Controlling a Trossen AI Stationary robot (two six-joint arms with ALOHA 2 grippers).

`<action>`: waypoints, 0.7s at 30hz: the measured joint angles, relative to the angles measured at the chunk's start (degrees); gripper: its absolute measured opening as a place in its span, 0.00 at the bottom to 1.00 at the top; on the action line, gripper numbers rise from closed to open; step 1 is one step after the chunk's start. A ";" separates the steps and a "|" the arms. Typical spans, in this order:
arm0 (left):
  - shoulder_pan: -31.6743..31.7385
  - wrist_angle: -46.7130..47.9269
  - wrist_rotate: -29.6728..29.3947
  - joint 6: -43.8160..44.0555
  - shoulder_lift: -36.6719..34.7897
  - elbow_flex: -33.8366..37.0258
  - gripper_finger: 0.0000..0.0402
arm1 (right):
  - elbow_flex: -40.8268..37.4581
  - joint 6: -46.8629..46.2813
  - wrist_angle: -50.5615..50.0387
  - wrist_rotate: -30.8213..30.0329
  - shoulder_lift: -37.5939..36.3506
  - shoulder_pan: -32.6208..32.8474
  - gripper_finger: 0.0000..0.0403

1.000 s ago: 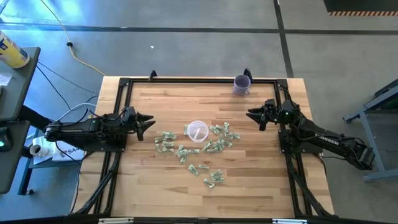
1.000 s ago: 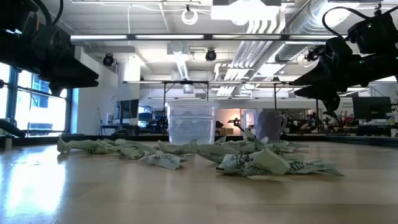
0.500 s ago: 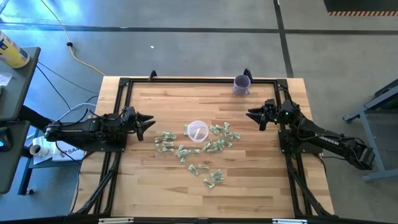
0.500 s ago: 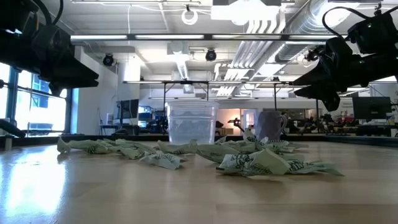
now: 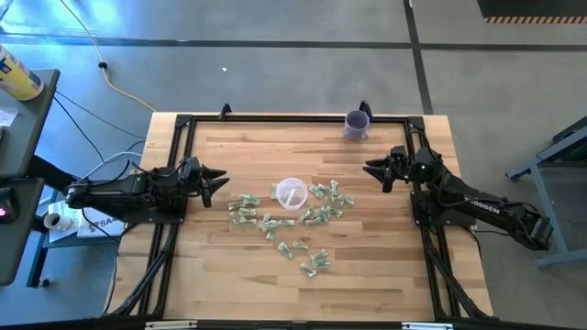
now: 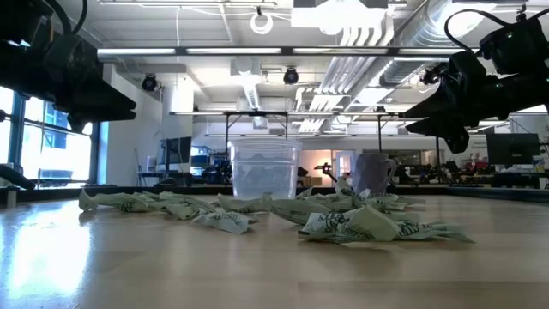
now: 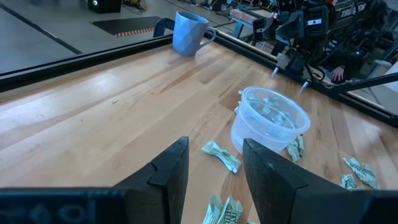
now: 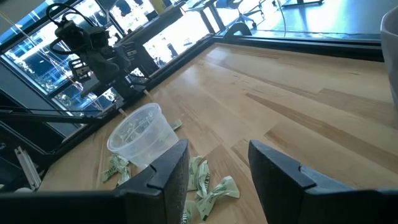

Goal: Pick and place Stevia / Truvia into bins

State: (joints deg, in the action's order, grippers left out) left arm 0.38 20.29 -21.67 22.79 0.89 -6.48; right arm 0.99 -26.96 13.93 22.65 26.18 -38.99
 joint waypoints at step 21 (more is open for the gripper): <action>-0.01 0.01 -0.01 0.01 -0.02 0.00 0.46 | 0.00 0.00 0.00 0.00 -0.01 0.00 0.40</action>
State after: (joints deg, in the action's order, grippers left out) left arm 0.38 20.31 -21.69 22.80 0.86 -6.48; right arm 0.99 -26.96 13.93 22.65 26.17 -38.99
